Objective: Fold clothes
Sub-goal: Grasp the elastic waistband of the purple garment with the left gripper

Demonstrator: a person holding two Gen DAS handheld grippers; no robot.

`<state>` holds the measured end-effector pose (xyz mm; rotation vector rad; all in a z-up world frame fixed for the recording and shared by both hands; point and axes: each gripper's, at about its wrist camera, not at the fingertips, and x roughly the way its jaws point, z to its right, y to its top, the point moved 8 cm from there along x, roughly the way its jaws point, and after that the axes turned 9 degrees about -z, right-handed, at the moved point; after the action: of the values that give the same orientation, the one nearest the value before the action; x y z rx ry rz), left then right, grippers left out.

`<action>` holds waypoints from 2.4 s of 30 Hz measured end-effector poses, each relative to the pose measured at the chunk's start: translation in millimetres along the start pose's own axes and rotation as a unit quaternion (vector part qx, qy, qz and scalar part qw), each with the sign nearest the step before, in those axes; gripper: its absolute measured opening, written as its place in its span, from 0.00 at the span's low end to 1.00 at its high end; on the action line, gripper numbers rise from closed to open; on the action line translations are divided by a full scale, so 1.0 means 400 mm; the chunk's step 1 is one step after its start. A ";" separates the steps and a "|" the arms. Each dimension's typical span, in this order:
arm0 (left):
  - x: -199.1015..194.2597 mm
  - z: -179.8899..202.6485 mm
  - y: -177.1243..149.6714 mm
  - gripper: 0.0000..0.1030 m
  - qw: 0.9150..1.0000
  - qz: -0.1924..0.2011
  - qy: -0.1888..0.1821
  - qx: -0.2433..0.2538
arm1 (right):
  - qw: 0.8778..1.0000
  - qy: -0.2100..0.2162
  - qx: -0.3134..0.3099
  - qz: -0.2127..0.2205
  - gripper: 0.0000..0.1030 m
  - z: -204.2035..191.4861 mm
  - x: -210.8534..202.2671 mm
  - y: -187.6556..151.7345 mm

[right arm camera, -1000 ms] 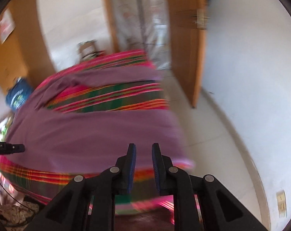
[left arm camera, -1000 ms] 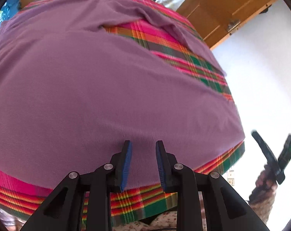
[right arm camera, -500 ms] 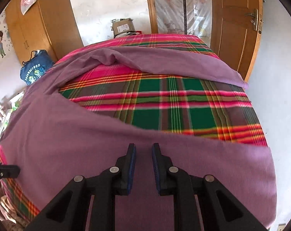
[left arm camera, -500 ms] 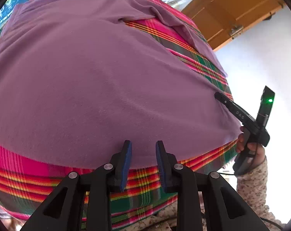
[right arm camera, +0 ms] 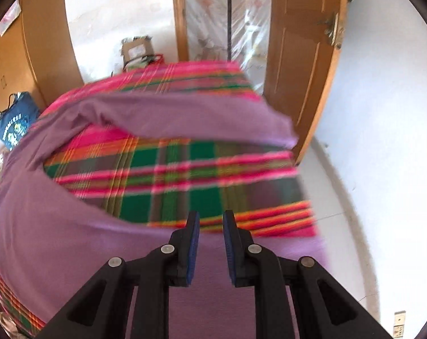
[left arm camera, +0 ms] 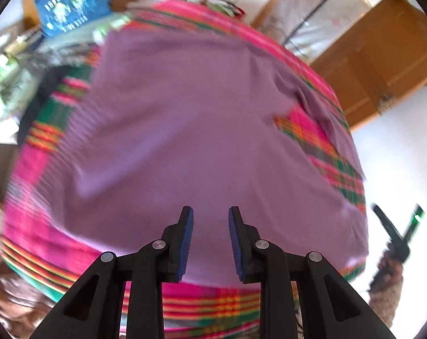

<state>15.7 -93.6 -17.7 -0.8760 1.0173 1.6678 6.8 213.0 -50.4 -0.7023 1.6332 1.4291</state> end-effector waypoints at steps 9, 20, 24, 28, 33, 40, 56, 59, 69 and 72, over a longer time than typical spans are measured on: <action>-0.127 -0.032 0.196 0.26 0.998 0.023 0.055 0.006 | 0.992 -0.096 -0.034 0.070 0.20 0.117 -0.233 0.162; -0.282 0.034 0.366 0.26 0.992 0.056 0.103 0.053 | 0.986 -0.023 -0.056 0.153 0.21 0.024 -0.407 0.355; -0.300 0.073 0.438 0.29 0.988 0.069 0.114 0.083 | 0.984 -0.003 -0.069 0.167 0.33 -0.049 -0.386 0.452; -0.217 0.045 0.483 0.29 0.986 0.054 0.137 0.082 | 0.988 0.041 -0.074 0.128 0.33 -0.139 -0.251 0.495; -0.077 -0.042 0.506 0.29 0.978 0.006 0.188 0.089 | 0.990 0.038 -0.119 0.073 0.33 -0.242 -0.038 0.471; -0.013 -0.229 0.560 0.29 0.981 -0.023 0.193 -0.002 | 0.992 0.035 -0.121 -0.024 0.33 -0.267 0.211 0.487; 0.097 -0.337 0.615 0.29 0.989 -0.032 0.079 -0.124 | 0.989 0.051 -0.133 -0.035 0.33 -0.325 0.405 0.587; 0.114 -0.348 0.623 0.29 0.988 -0.033 0.084 -0.129 | 0.991 0.057 -0.112 -0.042 0.33 -0.268 0.421 0.584; 0.133 -0.359 0.628 0.29 0.984 -0.020 0.104 -0.144 | 0.984 0.042 -0.150 -0.081 0.33 -0.164 0.457 0.511; 0.134 -0.360 0.627 0.29 0.983 -0.019 0.107 -0.147 | 0.984 0.036 -0.154 -0.079 0.37 -0.160 0.470 0.511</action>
<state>-226.0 -254.2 -65.7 -1.2835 0.9022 1.7452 -272.1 211.1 -108.3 -1.0459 1.3879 1.5713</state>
